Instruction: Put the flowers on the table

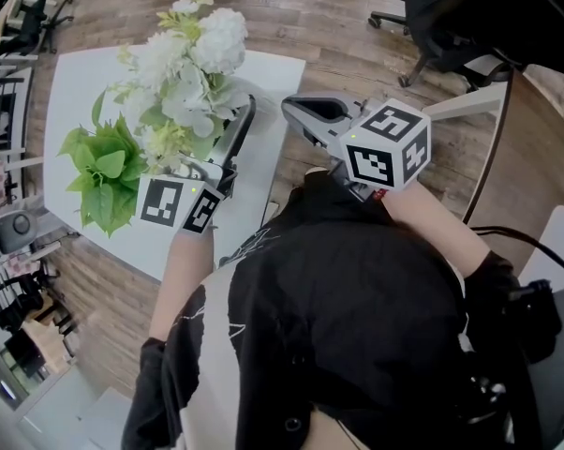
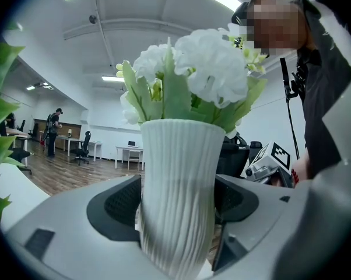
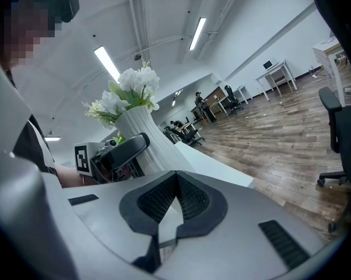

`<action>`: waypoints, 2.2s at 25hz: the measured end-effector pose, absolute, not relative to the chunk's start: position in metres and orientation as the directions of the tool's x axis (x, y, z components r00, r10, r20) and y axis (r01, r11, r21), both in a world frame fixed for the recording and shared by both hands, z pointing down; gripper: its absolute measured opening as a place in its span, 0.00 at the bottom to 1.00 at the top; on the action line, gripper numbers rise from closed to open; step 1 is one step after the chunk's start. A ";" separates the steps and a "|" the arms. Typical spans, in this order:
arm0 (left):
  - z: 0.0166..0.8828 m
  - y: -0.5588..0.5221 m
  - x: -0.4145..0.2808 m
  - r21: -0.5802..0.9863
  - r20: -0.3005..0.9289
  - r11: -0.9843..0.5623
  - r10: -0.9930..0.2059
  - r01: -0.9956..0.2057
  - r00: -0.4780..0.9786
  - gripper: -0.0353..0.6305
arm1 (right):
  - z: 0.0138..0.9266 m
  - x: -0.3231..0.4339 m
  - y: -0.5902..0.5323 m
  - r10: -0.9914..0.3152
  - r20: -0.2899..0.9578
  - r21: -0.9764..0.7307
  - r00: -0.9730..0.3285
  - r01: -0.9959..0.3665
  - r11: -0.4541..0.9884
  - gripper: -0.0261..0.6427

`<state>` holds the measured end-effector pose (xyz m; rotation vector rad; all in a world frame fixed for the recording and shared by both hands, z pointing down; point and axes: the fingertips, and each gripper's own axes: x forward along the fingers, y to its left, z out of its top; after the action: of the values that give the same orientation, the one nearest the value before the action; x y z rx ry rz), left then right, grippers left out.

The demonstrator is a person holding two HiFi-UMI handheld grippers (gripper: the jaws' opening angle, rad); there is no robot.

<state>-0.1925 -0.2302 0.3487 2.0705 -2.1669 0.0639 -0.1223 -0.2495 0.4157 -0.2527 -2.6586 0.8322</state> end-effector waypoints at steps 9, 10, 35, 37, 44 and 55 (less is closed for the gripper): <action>0.354 -0.230 -0.190 0.052 0.177 0.062 -0.983 -0.997 -0.052 0.65 | 0.426 -0.116 -0.257 0.259 0.297 -0.608 -0.919 0.028 0.794 0.06; 0.354 -0.230 -0.190 0.052 0.179 0.066 -0.982 -0.996 -0.055 0.65 | 0.427 -0.115 -0.257 0.263 0.299 -0.612 -0.917 0.028 0.790 0.06; 0.357 -0.196 -0.187 0.061 0.221 0.091 -0.972 -0.994 -0.075 0.65 | 0.430 -0.122 -0.232 0.308 0.294 -0.604 -0.905 0.074 0.794 0.06; 0.356 -0.190 -0.188 0.055 0.216 0.099 -0.973 -0.994 -0.085 0.65 | 0.429 -0.123 -0.228 0.309 0.295 -0.598 -0.904 0.077 0.798 0.06; 0.356 -0.168 -0.183 0.070 0.213 0.100 -0.974 -0.992 -0.083 0.64 | 0.429 -0.120 -0.210 0.305 0.308 -0.589 -0.901 0.071 0.805 0.06; 0.344 -0.118 -0.165 0.076 0.140 0.037 -0.990 -0.996 -0.026 0.47 | 0.429 -0.116 -0.155 0.289 0.343 -0.558 -0.894 0.053 0.828 0.06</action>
<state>-0.1649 -0.1180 0.3439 2.0783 -2.1446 0.0646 -0.1159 -0.1554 0.4291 -0.2549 -2.5899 0.7740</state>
